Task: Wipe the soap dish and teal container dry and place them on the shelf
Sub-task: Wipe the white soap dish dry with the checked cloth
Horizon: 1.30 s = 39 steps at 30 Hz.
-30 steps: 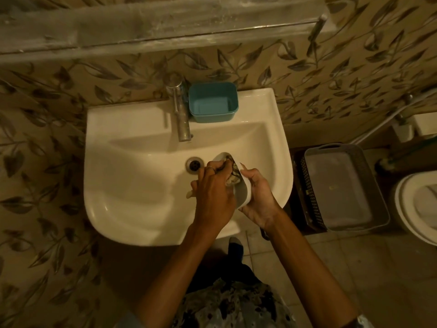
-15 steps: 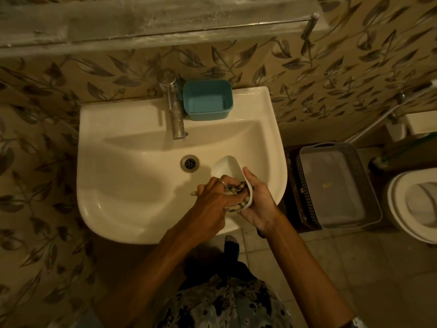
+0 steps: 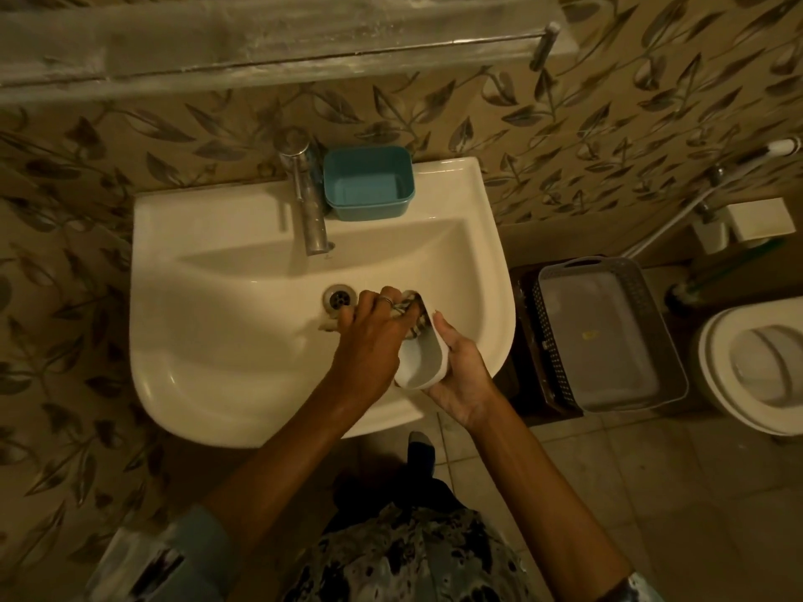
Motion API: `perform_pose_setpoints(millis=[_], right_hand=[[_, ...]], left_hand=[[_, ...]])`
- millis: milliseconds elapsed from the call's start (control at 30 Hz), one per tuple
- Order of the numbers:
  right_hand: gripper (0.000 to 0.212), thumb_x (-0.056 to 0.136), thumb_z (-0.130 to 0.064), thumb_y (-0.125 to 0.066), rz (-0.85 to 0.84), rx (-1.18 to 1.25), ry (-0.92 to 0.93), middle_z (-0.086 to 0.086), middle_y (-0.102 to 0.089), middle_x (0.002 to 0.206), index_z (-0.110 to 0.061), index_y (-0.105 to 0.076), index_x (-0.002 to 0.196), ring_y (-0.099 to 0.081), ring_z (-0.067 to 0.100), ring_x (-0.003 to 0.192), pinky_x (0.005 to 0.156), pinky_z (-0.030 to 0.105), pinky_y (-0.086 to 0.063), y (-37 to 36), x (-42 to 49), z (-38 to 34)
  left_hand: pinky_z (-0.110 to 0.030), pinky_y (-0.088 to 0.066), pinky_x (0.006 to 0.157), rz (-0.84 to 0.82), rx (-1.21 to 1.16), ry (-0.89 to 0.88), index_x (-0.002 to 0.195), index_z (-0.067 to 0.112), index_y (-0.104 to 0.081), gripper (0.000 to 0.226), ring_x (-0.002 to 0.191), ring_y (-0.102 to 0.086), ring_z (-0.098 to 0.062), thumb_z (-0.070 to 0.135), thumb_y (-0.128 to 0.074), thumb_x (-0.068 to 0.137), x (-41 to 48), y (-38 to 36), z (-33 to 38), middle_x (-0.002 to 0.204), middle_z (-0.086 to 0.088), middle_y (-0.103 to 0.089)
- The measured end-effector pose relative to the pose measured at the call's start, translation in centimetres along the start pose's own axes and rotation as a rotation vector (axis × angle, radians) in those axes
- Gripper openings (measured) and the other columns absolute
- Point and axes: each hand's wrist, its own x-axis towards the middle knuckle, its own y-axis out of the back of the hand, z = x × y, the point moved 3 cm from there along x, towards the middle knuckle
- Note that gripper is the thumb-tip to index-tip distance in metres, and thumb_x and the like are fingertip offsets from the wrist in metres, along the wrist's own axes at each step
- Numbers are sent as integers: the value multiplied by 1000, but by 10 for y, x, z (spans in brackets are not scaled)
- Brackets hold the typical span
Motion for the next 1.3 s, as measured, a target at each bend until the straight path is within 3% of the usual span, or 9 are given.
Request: perform_pose_setpoints(millis=[133, 267, 433, 767, 933, 1000, 1100, 1200, 1300], right_hand=[[35, 101, -33, -40, 11, -113, 140, 7, -69, 118, -21, -60, 126, -65, 23, 106, 96, 40, -51, 1, 1, -4], [39, 101, -31, -37, 23, -170, 227, 12, -58, 136, -21, -53, 135, -51, 31, 128, 113, 50, -35, 6, 1, -4], [44, 101, -28, -36, 54, -204, 280, 14, -50, 144, -17, -44, 143, -45, 32, 134, 116, 55, -29, 11, 0, -2], [44, 97, -30, -41, 78, -326, 445, 6, -47, 147, -25, -45, 141, -43, 24, 137, 117, 51, -29, 15, -4, -9], [46, 93, -34, -42, 46, -432, 452, 3, -48, 147, -31, -48, 138, -43, 22, 137, 117, 54, -27, 17, -8, -9], [48, 92, -33, -41, 39, -452, 450, 4, -48, 147, -28, -46, 140, -42, 23, 137, 117, 53, -26, 18, -9, -9], [48, 93, -33, -40, 32, -453, 444, 2, -51, 144, -25, -45, 140, -46, 20, 134, 117, 50, -28, 16, -9, -16], [56, 93, -31, -38, 16, -473, 439, 9, -45, 149, -16, -35, 147, -42, 23, 137, 117, 50, -27, 13, -7, -25], [57, 94, -29, -37, -2, -502, 428, 6, -44, 149, -14, -33, 149, -42, 21, 138, 118, 49, -26, 11, -4, -29]], left_hand=[[-44, -33, 91, -20, -1, 113, 130, 22, -51, 56, 120, -34, -32, 4, -61, 78, -2, 3, 11, 135, -8, -41], [-46, -35, 95, -145, -39, 229, 123, 13, -54, 47, 122, -37, -34, 8, -65, 79, 0, 10, 22, 133, -11, -42], [-49, -37, 99, -310, -107, 278, 125, 13, -52, 47, 119, -42, -33, 16, -69, 80, -5, 11, 31, 130, -8, -44], [-38, -49, 81, -608, -540, 181, 94, 5, -68, 15, 94, -63, -30, 11, -57, 85, -11, 24, 39, 96, -11, -67], [-36, -48, 91, -813, -710, 171, 113, 2, -65, 28, 109, -59, -29, 0, -55, 87, -9, 29, 32, 114, -16, -66], [-37, -48, 97, -825, -834, 205, 115, 7, -65, 30, 110, -59, -25, 0, -56, 87, -12, 27, 29, 114, -12, -66], [-29, -52, 82, -748, -1127, 360, 89, 16, -67, 23, 92, -63, -16, -3, -55, 88, -14, 23, 26, 91, -2, -69], [-34, -51, 89, -693, -1356, 454, 100, 16, -68, 27, 101, -64, -22, -3, -51, 90, -16, 16, 28, 101, -8, -71], [-36, -53, 86, -602, -1311, 403, 97, 20, -68, 27, 99, -65, -20, 0, -50, 90, -19, 10, 32, 101, -6, -71]])
